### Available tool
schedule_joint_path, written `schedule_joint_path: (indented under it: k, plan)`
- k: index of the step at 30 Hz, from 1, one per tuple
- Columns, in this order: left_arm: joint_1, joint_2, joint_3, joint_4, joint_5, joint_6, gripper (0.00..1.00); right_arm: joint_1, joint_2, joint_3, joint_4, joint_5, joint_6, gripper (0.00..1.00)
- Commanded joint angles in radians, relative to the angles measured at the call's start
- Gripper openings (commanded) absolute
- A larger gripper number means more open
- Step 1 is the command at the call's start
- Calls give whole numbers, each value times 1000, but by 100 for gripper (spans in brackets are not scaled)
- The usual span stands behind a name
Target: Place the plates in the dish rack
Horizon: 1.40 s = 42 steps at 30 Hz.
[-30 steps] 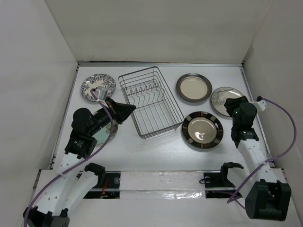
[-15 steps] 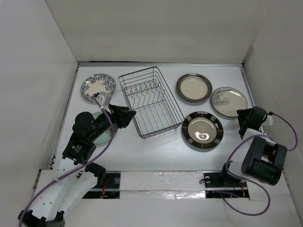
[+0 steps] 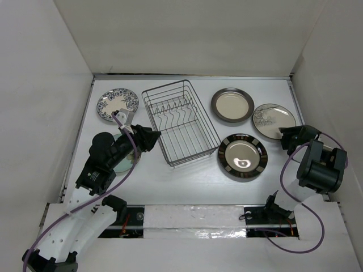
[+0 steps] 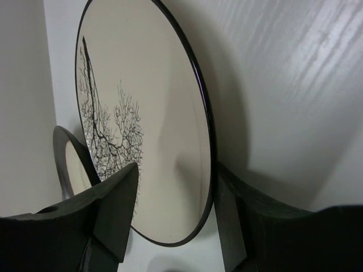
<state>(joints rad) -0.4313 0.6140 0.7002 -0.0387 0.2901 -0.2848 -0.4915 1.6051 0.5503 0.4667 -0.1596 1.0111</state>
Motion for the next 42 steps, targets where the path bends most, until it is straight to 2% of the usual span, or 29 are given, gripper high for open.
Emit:
schedule_joint_path:
  k: [1,5,8,11,12,13,16,23,27,30,33,34,35,38,39,42]
  plan:
    - [-4,-5,35,14,-34,18,44,-5,48,56,38,-53,27,59]
    - [-4,-20,32,17,-49,21,43,-5,96,91,44,-78,58,48]
    - [-4,-23,33,10,-72,22,43,-5,96,82,72,-72,64,34]
    - [-4,-28,30,16,-65,22,43,-5,85,60,95,-61,67,15]
    - [-4,-26,31,19,-71,22,43,-5,76,53,92,-49,66,4]
    - [-4,-23,30,17,-74,22,43,-5,47,33,92,-34,64,0]
    - [-4,-16,30,19,-57,21,43,-5,-13,-4,90,31,64,0]
    - [-4,0,30,20,-57,19,43,33,-373,-33,-94,283,-8,0]
    - [-4,7,33,23,-71,19,43,89,-629,25,-175,362,-104,0]
    - [-4,16,33,20,-54,19,43,204,-695,121,-175,359,-230,0]
    - [-4,10,36,22,-80,22,44,371,-685,265,-180,313,-377,0]
    - [-4,10,35,19,-85,22,44,419,-641,365,-221,313,-416,0]
    - [-4,10,35,16,-85,22,44,520,-608,416,-244,324,-493,0]
    - [-4,3,33,8,-88,22,45,674,-486,584,-305,412,-632,0]
    - [-4,-2,35,10,-110,25,45,759,-453,623,-318,440,-664,0]
    - [-4,-25,32,5,-152,27,45,881,-320,776,-367,523,-752,0]
